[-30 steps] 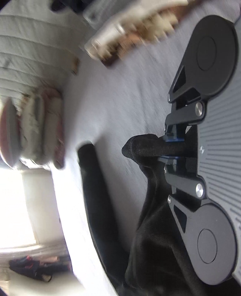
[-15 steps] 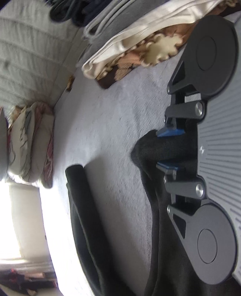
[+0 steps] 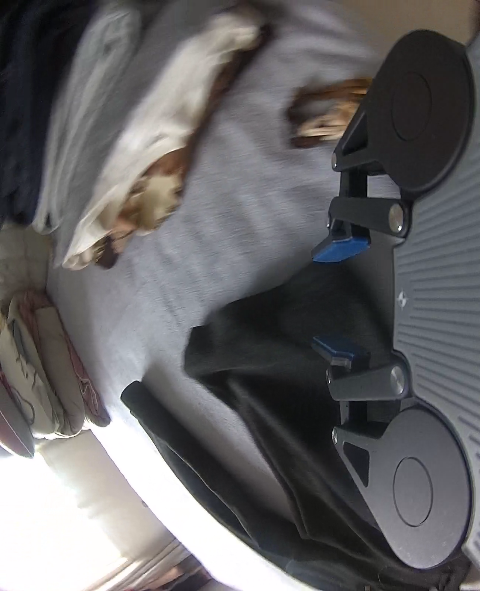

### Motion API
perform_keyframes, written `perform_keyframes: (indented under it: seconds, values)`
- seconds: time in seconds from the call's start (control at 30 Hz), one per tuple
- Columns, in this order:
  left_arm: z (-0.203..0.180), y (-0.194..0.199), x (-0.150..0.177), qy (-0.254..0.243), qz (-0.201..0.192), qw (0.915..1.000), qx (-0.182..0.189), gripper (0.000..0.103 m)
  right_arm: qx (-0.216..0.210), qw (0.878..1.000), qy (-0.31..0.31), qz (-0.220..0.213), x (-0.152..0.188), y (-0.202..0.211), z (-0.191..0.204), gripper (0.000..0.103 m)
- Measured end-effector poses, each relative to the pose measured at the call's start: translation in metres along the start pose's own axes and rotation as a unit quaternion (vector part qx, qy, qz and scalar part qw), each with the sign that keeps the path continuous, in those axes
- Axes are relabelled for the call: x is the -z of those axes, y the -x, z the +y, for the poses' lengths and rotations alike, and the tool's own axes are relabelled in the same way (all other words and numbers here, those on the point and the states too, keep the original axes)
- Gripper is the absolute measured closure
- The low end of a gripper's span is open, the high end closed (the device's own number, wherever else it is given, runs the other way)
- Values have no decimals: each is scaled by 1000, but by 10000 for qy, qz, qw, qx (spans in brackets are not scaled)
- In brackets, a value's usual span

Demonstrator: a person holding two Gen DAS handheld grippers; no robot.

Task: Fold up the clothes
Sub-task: 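Release both grippers and lay the pants flat on the bed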

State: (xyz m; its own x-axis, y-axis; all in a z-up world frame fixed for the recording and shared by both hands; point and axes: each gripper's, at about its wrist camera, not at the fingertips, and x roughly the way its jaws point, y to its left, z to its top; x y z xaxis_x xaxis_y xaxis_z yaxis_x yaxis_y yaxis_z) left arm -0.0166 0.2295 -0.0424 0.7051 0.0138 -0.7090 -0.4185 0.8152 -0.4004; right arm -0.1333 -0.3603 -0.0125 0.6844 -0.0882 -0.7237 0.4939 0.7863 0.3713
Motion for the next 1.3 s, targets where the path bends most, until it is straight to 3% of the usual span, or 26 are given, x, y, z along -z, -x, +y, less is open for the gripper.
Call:
perform_keyframes:
  seconds: [0.27,0.33,0.37,0.4,0.43,0.53,0.67,0.8,0.93,1.0,1.07,1.1,1.17,1.3]
  values:
    - [5,1,0,234,84,9996,150,61,-931,9875,-1264,-162,26,-32,-20,56]
    - [5,1,1,203,57,9997,155,61,-943,9843,-1459,-313,24,-39,-21,61]
    - [4,1,1,155,28,9998,153,63,-892,9840,-1493,-387,23,-41,-21,74]
    - [3,1,2,107,0,9998,150,67,-813,9848,-1466,-461,21,-41,-20,87]
    - [2,4,2,48,-39,9999,157,80,-733,9860,-1389,-555,20,-37,-19,89]
    - [-3,16,-2,-76,-144,9996,217,83,-432,9894,-1053,-905,11,-13,-14,92]
    - [1,32,-5,-9,-92,9995,287,84,-332,9935,-548,-946,3,16,-11,93]
    - [7,45,-5,47,6,9995,298,85,-294,9954,-525,-748,7,31,-28,93]
    - [19,36,3,1,131,9999,27,88,-217,9982,-416,-387,22,21,-45,93]
    - [22,30,9,-135,211,9997,-44,86,-146,9991,-292,-257,33,14,-51,89]
    - [16,31,14,-410,75,9990,-187,75,-197,9993,-181,-275,40,14,-55,83]
    - [13,34,16,-567,-1,9981,-255,71,-207,9992,-97,-323,40,18,-55,76]
    - [6,41,16,-814,-171,9956,-431,52,-140,9990,112,-420,37,28,-54,68]
    - [-8,52,10,-1098,-390,9919,-501,49,-6,9971,361,-667,22,49,-56,61]
